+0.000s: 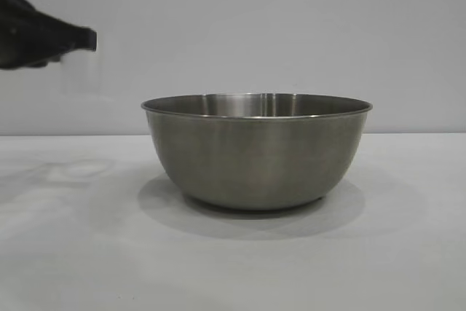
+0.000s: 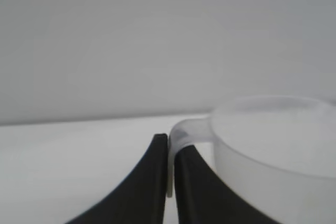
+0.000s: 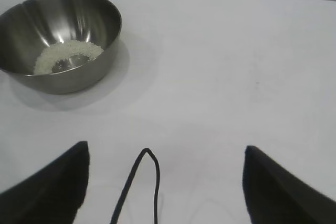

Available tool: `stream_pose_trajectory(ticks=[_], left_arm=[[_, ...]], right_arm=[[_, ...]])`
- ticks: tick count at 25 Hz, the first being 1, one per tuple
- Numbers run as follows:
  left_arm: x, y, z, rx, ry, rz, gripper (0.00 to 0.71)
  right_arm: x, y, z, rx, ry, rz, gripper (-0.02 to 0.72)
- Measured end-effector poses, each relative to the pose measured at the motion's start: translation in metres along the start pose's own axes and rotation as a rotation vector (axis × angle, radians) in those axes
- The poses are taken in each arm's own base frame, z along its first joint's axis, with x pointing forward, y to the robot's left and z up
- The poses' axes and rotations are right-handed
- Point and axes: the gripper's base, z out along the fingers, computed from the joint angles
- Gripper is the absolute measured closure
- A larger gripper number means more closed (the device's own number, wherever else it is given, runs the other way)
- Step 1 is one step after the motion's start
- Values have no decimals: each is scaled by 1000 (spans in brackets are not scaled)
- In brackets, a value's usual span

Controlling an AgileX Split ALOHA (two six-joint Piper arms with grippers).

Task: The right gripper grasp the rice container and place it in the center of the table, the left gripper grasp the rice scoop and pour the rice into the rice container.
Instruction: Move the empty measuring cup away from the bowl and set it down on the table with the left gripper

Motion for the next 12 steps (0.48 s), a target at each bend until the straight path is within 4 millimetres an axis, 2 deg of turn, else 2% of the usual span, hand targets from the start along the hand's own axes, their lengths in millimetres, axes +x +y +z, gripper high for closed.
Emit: stream_pose_trajectory(ticks=[5,12], left_arm=[[30,-3,2,38,88,30,710],[39,-3,3,40,114,35,710]], right_arm=[[0,0,0,0,0,0,189],[0,0,0,0,0,0,189]])
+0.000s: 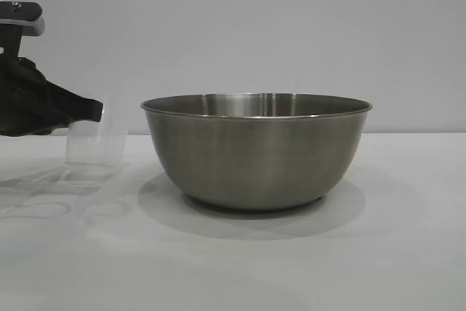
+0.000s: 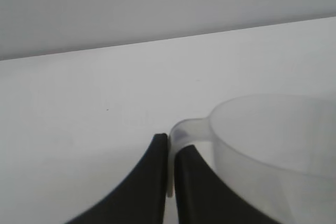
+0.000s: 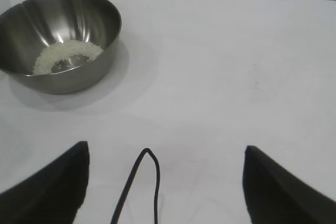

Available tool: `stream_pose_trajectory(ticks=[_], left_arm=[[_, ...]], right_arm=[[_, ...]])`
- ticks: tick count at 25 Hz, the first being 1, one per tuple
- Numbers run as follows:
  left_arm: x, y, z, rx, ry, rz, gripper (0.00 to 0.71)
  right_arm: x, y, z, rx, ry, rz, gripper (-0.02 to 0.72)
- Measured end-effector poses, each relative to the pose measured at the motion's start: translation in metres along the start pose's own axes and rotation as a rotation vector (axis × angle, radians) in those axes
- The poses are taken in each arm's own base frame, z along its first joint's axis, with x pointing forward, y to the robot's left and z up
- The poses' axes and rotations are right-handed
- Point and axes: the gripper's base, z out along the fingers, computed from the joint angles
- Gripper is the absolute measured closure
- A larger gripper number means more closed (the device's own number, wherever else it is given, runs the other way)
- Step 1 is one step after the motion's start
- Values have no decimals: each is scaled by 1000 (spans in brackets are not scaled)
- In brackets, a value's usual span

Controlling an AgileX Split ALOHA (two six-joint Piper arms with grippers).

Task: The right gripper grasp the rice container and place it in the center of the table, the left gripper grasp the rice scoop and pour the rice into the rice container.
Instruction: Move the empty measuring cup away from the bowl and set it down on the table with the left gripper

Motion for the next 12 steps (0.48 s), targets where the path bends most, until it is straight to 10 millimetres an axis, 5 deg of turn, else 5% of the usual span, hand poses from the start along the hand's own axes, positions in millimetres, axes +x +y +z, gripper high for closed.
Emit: stream_pose_trajectory(ticks=[12], left_arm=[[15,2,-6,-7,39,-67,710]], right_arm=[[0,0,0,0,0,0,189]])
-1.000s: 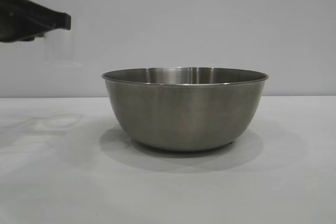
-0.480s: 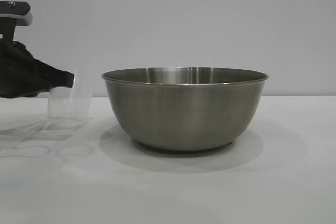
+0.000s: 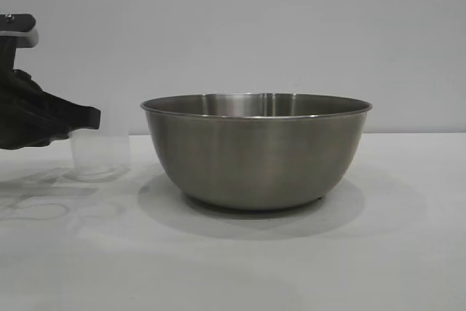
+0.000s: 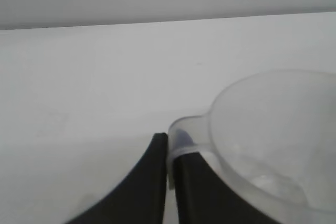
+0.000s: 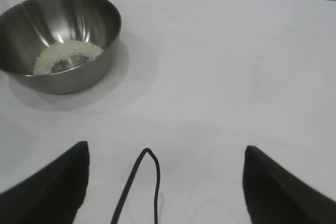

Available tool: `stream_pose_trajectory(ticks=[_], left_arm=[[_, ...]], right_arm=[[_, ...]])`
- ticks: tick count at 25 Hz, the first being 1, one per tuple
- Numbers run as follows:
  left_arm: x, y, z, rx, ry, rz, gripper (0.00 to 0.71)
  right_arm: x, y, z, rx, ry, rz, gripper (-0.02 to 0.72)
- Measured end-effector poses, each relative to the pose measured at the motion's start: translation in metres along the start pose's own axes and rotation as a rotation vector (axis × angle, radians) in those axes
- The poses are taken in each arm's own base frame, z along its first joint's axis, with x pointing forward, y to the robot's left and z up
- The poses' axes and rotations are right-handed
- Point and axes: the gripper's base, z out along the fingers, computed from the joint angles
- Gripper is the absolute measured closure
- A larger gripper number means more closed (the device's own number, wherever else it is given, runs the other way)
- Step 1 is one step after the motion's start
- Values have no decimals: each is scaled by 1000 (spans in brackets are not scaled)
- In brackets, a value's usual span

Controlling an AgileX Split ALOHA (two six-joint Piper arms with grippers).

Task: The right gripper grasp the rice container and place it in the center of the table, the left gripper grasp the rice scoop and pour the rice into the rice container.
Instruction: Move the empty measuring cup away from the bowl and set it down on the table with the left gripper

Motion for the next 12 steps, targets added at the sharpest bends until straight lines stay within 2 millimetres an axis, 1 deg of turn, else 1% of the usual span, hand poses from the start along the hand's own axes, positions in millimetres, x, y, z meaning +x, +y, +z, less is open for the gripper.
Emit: stream_pose_trajectory(ticks=[1,3,6,8,9,12], left_arm=[[2,1,-2,-2,10,3,710],[5,2,-6,-8,25,4,618],[9,4,-12,-11,47,8,499],[10,5,-16,-9,56,11,441],[10,5,-19,-4,61,14,452],[8,6,-29,3,68,19,452]], right_arm=[[0,0,0,0,0,0,189],[0,0,0,0,0,0,189],[0,0,0,0,0,0,189],[0,0,0,0,0,0,189],[0,0,0,0,0,0,189],[0,0,0,0,0,0,189]])
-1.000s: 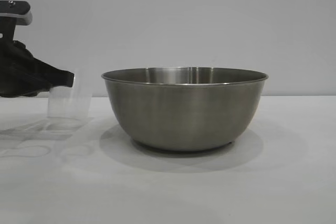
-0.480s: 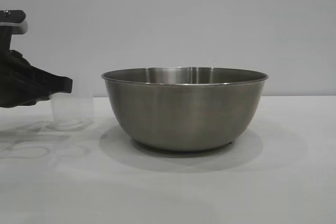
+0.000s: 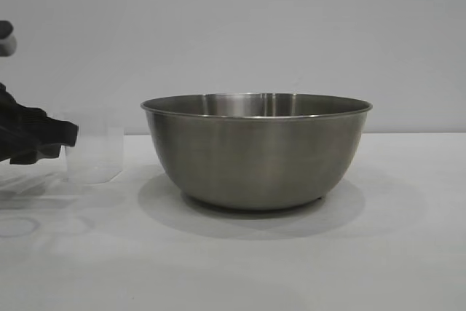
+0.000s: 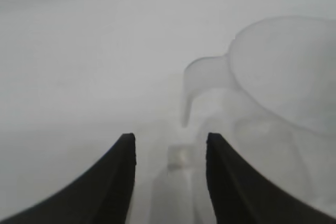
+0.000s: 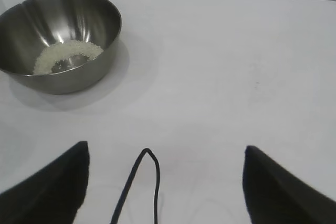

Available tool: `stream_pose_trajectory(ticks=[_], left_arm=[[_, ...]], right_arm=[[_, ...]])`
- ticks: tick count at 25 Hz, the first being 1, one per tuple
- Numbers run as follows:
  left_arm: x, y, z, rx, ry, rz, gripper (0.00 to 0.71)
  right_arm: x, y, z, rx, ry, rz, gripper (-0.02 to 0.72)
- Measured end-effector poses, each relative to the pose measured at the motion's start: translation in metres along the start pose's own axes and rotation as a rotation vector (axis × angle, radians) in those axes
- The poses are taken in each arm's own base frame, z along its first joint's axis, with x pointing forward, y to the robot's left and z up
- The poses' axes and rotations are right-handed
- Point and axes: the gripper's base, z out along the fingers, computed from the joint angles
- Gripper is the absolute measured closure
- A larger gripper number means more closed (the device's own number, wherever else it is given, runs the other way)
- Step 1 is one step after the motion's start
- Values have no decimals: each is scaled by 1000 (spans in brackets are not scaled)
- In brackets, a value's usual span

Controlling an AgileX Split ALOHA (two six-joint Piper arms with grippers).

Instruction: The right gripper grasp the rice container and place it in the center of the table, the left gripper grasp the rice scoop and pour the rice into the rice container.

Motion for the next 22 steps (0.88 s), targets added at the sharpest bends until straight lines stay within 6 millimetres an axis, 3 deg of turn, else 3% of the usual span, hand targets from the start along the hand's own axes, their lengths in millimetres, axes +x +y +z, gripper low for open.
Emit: stream_pose_trajectory(ticks=[4,11,22], left_arm=[[-5,2,-21,17,5,9,430],[-34,-1,-62,121,-91,32,430],[-78,-5,-88,178,-4,10,430]], right_arm=[[0,0,0,0,0,0,189],[0,0,0,0,0,0,189],[0,0,0,0,0,0,189]])
